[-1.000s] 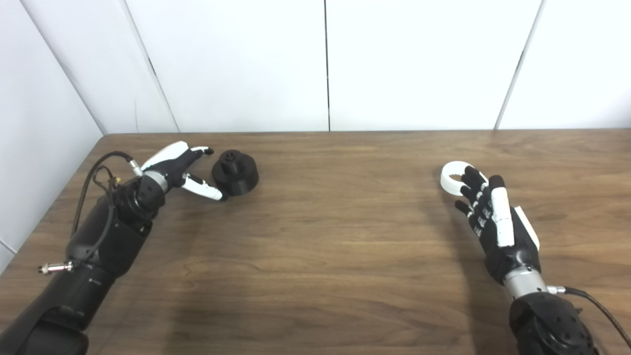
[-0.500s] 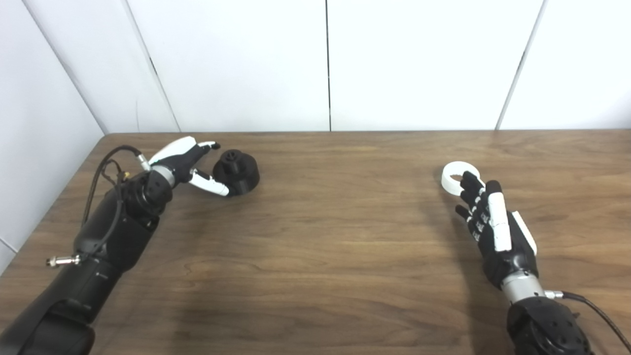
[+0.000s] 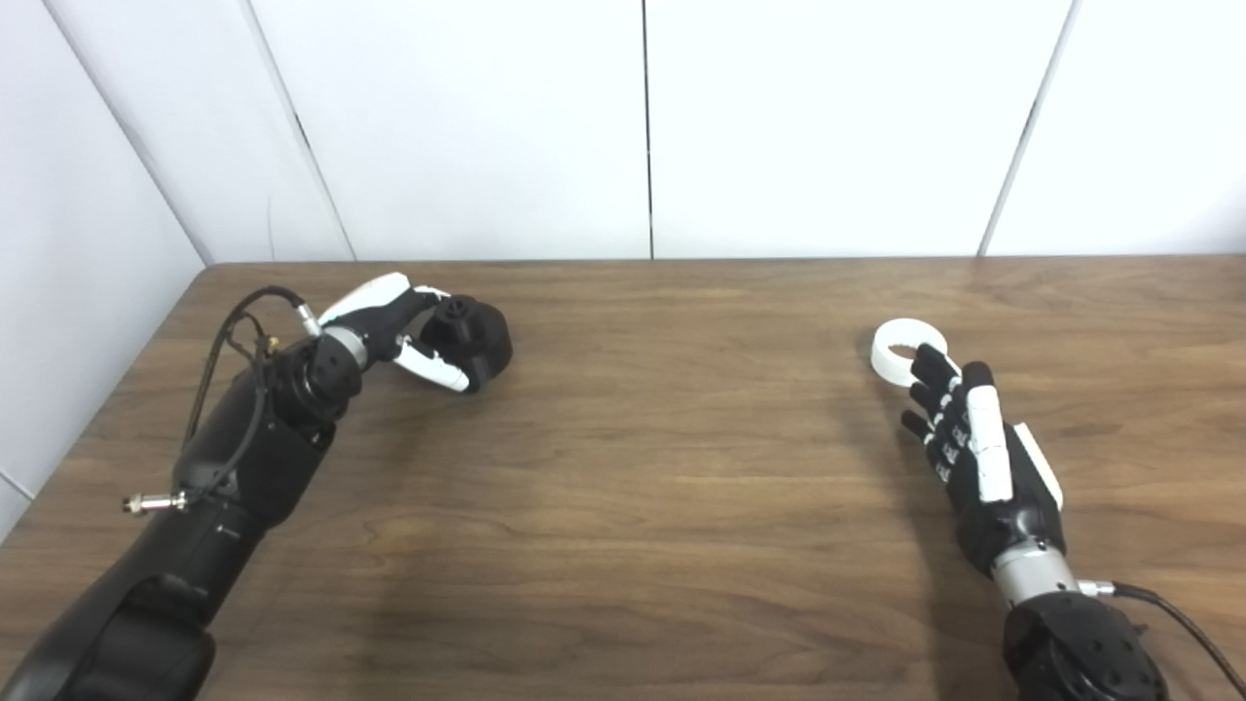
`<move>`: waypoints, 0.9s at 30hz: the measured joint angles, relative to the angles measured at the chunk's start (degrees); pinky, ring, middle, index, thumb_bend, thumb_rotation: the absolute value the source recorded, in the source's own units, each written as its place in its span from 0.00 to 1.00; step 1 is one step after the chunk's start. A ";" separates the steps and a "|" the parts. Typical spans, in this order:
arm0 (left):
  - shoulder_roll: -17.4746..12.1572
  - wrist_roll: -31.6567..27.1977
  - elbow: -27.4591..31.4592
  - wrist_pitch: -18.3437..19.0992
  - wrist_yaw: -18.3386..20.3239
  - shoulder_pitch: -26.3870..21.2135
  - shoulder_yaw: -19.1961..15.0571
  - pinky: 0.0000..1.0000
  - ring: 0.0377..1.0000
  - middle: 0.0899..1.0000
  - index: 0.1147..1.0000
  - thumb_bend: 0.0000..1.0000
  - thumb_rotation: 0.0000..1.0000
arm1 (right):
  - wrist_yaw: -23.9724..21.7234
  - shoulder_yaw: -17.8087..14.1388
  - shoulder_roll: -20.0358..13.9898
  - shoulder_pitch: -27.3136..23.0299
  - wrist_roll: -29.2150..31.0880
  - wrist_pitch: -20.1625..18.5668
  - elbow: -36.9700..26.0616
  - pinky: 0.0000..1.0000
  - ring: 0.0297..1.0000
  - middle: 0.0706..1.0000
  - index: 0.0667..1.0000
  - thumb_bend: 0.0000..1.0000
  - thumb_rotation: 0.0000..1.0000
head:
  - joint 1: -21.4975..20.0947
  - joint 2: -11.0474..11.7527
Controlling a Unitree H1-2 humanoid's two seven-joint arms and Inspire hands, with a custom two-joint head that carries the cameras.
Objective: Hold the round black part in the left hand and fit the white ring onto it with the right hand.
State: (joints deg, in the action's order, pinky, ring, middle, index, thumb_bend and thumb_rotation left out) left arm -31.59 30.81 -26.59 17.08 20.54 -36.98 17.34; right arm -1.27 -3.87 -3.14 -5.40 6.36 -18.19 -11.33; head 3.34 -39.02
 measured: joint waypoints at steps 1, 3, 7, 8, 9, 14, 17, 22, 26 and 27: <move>0.01 0.00 -0.06 0.00 0.00 -0.10 0.00 0.95 1.00 0.99 0.84 0.97 0.28 | 0.01 -0.04 0.00 0.00 0.00 0.00 0.00 0.93 0.96 0.94 0.91 0.62 1.00 | 0.00 0.00; 0.07 0.00 -0.76 -0.17 -0.04 -0.39 0.04 0.95 1.00 0.99 0.84 0.98 0.29 | 0.00 -0.14 -0.01 0.00 0.00 0.00 0.00 0.94 0.97 0.94 0.91 0.62 1.00 | -0.09 0.18; 0.09 -0.03 -1.27 -0.37 -0.05 -0.52 0.06 0.95 1.00 0.98 0.82 0.98 0.29 | -0.01 -0.21 -0.01 -0.02 0.13 0.00 0.00 0.94 0.97 0.95 0.92 0.63 1.00 | -0.09 0.18; 0.09 -0.05 -1.27 -0.40 -0.05 -0.52 0.04 0.95 1.00 0.98 0.82 0.98 0.29 | -0.01 -0.21 -0.01 -0.03 0.16 0.00 0.00 0.94 0.97 0.95 0.92 0.63 1.00 | -0.09 0.18; 0.09 -0.07 -1.27 -0.41 -0.06 -0.52 0.02 0.94 1.00 0.98 0.80 0.98 0.29 | -0.02 -0.21 -0.01 -0.03 0.18 0.00 0.00 0.95 0.97 0.95 0.92 0.63 1.00 | 0.00 0.09; 0.09 -0.07 -1.27 -0.99 -0.23 -0.52 0.00 0.94 1.00 0.96 0.78 0.93 0.27 | -0.05 -0.25 -0.12 -0.02 0.23 0.00 0.00 0.94 0.97 0.95 0.91 0.64 1.00 | 0.09 0.00; 0.09 -0.04 -1.28 -1.48 -0.29 -0.51 0.01 0.95 1.00 0.96 0.77 0.89 0.24 | -0.05 -0.26 -0.12 -0.02 0.23 0.00 0.00 0.94 0.97 0.95 0.92 0.64 1.00 | 0.09 0.00; 0.09 0.05 -1.24 -1.72 -0.38 -0.50 0.03 0.94 1.00 0.97 0.73 0.83 0.19 | -0.09 -0.25 -0.20 -0.02 0.24 0.00 0.00 0.94 0.97 0.95 0.92 0.63 1.00 | 0.09 -0.09; 0.08 0.42 -1.11 -2.03 -0.45 -0.46 0.08 0.95 1.00 0.97 0.71 0.81 0.18 | -0.18 -0.26 -0.31 -0.02 0.54 0.00 -0.18 0.93 0.97 0.95 0.92 0.62 1.00 | 0.26 -0.17; 0.08 0.50 -1.07 -2.03 -0.45 -0.46 0.09 0.95 1.00 0.97 0.71 0.80 0.18 | -0.18 -0.26 -0.31 -0.03 0.58 0.00 -0.26 0.94 0.97 0.95 0.92 0.62 1.00 | 0.26 -0.09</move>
State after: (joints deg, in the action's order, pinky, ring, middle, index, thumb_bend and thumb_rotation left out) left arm -31.51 31.30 -27.66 15.05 20.09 -37.44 17.43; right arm -1.45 -4.14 -3.44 -5.42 6.94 -18.19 -11.59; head 3.60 -39.11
